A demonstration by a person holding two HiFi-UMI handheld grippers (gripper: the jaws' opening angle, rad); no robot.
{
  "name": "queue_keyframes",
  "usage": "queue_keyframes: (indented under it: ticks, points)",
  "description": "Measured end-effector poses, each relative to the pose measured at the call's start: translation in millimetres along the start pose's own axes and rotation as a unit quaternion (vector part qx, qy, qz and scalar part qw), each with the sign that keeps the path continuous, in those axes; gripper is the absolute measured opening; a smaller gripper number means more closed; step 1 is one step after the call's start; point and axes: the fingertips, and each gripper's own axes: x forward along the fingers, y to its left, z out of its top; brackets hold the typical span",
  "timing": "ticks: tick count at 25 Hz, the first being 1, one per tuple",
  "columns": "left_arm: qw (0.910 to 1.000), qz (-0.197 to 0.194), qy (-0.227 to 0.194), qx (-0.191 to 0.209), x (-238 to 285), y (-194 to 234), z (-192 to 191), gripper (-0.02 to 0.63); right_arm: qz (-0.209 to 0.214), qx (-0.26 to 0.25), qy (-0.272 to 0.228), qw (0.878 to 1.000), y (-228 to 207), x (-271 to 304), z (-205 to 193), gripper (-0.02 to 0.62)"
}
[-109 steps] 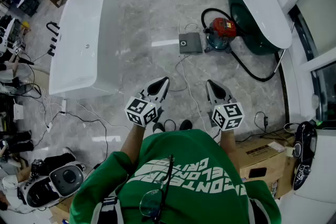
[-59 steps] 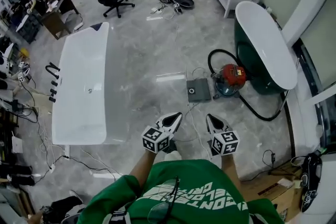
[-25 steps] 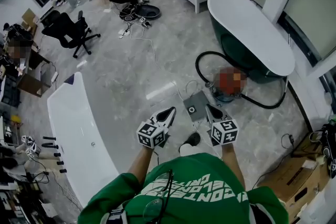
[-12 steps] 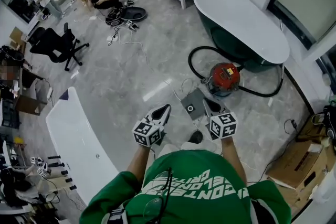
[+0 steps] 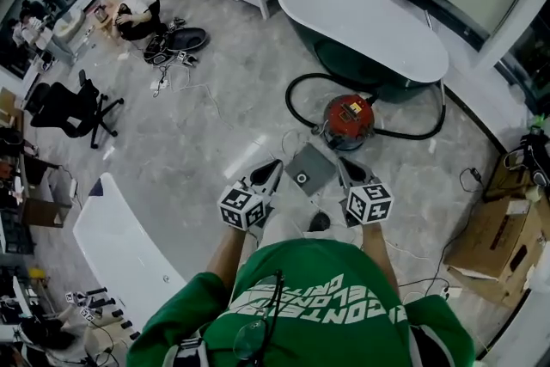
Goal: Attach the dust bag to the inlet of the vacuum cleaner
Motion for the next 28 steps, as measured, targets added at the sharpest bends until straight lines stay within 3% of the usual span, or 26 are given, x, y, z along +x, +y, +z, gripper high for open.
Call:
queue_keyframes:
  ticks: [16,28]
  points:
    - [0.9974,-0.072,0.003,0.004,31,22,14,0.003,-0.065,0.000,-0.012,0.998,-13,7,17,0.008]
    - [0.9932,-0.115,0.018,0.010,29,79,30,0.003,-0.095,-0.008,0.000,0.995,25,53,29,0.009]
